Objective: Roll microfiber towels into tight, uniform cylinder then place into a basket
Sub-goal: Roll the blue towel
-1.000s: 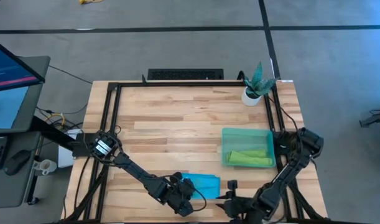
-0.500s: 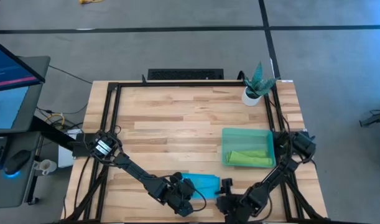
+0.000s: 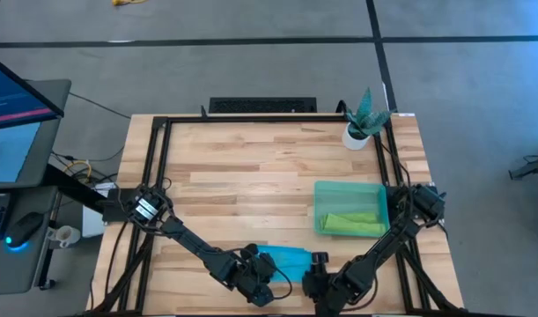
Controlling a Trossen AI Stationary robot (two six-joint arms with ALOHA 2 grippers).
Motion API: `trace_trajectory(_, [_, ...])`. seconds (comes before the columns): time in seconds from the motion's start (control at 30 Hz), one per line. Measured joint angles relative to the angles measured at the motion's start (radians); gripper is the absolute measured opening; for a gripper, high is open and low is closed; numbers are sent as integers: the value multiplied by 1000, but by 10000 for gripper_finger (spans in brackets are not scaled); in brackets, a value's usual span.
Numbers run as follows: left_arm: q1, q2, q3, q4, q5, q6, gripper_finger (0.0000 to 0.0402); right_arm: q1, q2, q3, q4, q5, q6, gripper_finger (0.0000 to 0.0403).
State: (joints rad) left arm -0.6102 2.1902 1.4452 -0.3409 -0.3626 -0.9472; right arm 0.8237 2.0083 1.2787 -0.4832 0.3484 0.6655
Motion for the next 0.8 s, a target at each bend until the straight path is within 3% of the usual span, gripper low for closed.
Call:
trace_trajectory(0.37, [0, 0, 0, 0, 0, 0, 18, 17, 7, 70, -88, 110, -45, 205])
trace_trajectory(0.8, [-5, 0, 0, 2, -17, 54, 18, -6, 10, -42, -5, 97, 14, 201])
